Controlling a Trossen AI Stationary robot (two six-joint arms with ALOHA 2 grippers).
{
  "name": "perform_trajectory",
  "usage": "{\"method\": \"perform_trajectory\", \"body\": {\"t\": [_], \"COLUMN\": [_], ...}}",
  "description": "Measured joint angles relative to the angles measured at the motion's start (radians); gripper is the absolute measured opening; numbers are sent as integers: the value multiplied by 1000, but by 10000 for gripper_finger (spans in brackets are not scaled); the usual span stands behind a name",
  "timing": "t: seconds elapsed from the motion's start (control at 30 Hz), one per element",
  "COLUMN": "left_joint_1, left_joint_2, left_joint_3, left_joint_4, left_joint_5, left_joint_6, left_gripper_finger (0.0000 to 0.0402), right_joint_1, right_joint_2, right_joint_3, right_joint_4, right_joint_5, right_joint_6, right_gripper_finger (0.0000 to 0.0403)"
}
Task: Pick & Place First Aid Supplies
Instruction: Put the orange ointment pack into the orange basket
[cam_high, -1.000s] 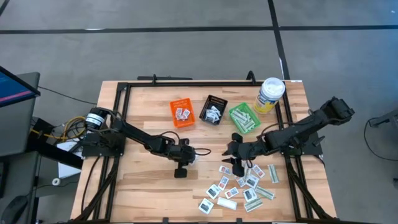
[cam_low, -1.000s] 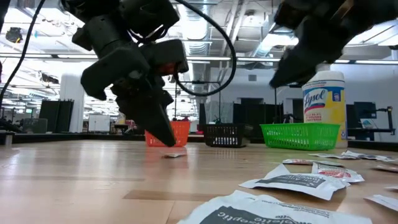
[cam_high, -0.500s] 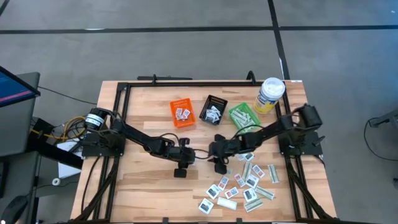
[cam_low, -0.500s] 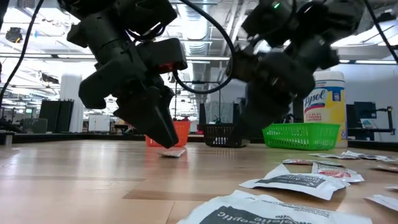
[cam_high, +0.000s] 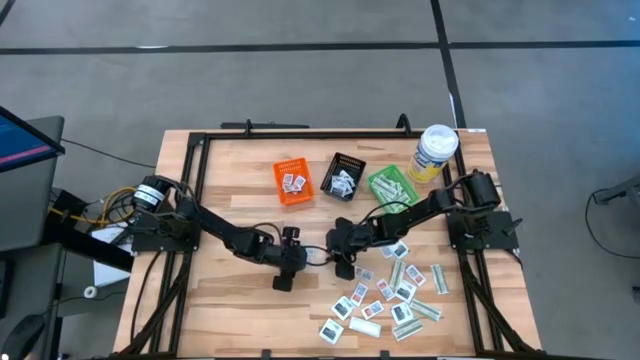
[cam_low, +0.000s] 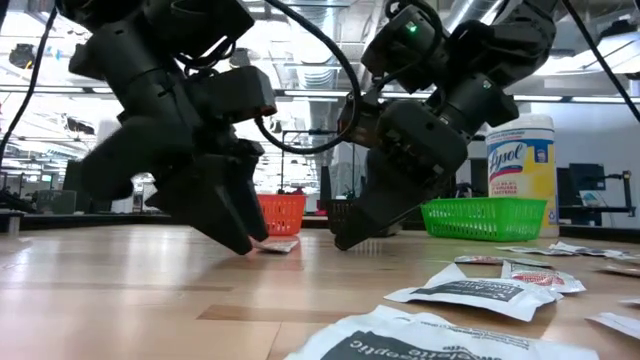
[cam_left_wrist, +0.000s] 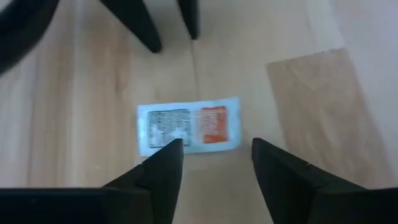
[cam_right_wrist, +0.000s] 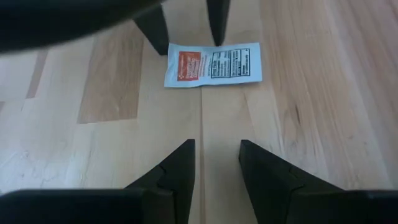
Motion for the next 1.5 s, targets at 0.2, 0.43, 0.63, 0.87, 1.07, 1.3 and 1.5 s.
{"method": "perform_trajectory", "body": {"t": [0.2, 0.43, 0.63, 0.87, 1.07, 1.3, 1.5], "left_joint_1": [-6, -8, -7, -7, -7, 73, 290], "left_joint_2": [3, 3, 3, 4, -78, -263, -328], "left_joint_3": [-25, -72, -83, -83, -83, -82, -126], "left_joint_4": [92, 180, 212, 224, 212, 105, 59], "left_joint_5": [-13, -10, 6, -19, -155, -444, -354], "left_joint_6": [58, 77, 77, 77, 178, 478, 404], "left_gripper_finger": [156, 125, 65, 7, 4, 7, 7], "right_joint_1": [0, 0, 0, 0, 0, 0, 0], "right_joint_2": [2, 3, 3, 4, 4, 4, 5], "right_joint_3": [-2, -2, -2, -3, -4, -4, -4], "right_joint_4": [33, 32, 32, 32, 36, 41, 45], "right_joint_5": [-1, -1, -1, -1, -1, -1, -1], "right_joint_6": [0, 0, 1, 1, 2, 4, 4], "right_gripper_finger": [123, 123, 123, 123, 123, 123, 123]}}
